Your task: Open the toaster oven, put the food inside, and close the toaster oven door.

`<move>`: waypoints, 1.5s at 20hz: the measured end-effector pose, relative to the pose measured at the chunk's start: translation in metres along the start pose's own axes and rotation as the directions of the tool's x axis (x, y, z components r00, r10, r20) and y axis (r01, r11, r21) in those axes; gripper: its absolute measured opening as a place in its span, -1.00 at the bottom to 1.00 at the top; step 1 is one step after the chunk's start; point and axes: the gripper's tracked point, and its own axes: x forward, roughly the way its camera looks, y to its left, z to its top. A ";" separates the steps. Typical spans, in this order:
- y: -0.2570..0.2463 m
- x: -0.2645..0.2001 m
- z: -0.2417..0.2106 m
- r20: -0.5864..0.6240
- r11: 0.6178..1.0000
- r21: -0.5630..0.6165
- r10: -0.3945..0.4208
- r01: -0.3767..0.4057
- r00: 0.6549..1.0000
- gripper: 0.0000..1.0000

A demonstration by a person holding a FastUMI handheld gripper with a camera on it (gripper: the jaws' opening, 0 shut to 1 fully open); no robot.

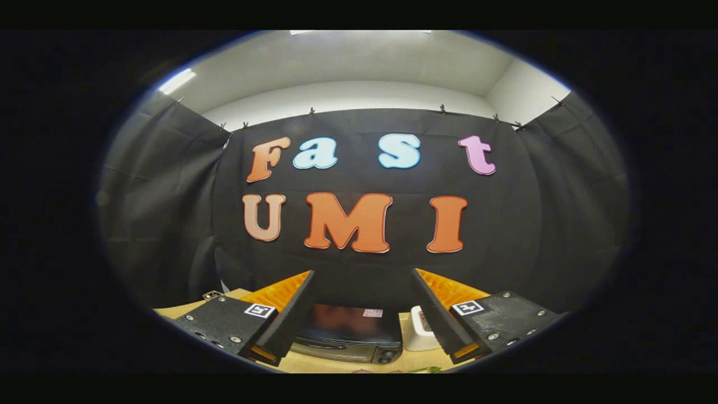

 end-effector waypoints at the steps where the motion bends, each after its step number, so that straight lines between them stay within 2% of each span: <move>1: 0.005 0.002 -0.003 -0.006 1.000 0.001 0.011 -0.010 1.000 0.97; 5: 0.022 0.011 -0.034 -0.070 0.999 0.005 0.040 -0.039 0.997 0.97; 9: 0.043 0.020 -0.080 -0.182 0.997 0.038 0.074 -0.069 0.980 0.97; 15: 0.075 0.028 -0.162 -0.379 0.992 0.095 0.114 -0.084 0.918 0.97; 18: 0.081 0.036 -0.195 -0.449 0.995 0.084 0.092 -0.061 0.889 0.98; 22: 0.079 0.037 -0.235 -0.553 0.997 0.073 0.032 0.010 0.833 0.96; 28: 0.086 0.047 -0.258 -0.579 0.997 0.045 -0.029 0.068 0.815 0.90; 30: 0.090 0.049 -0.258 -0.563 0.997 0.021 -0.047 0.071 0.825 0.91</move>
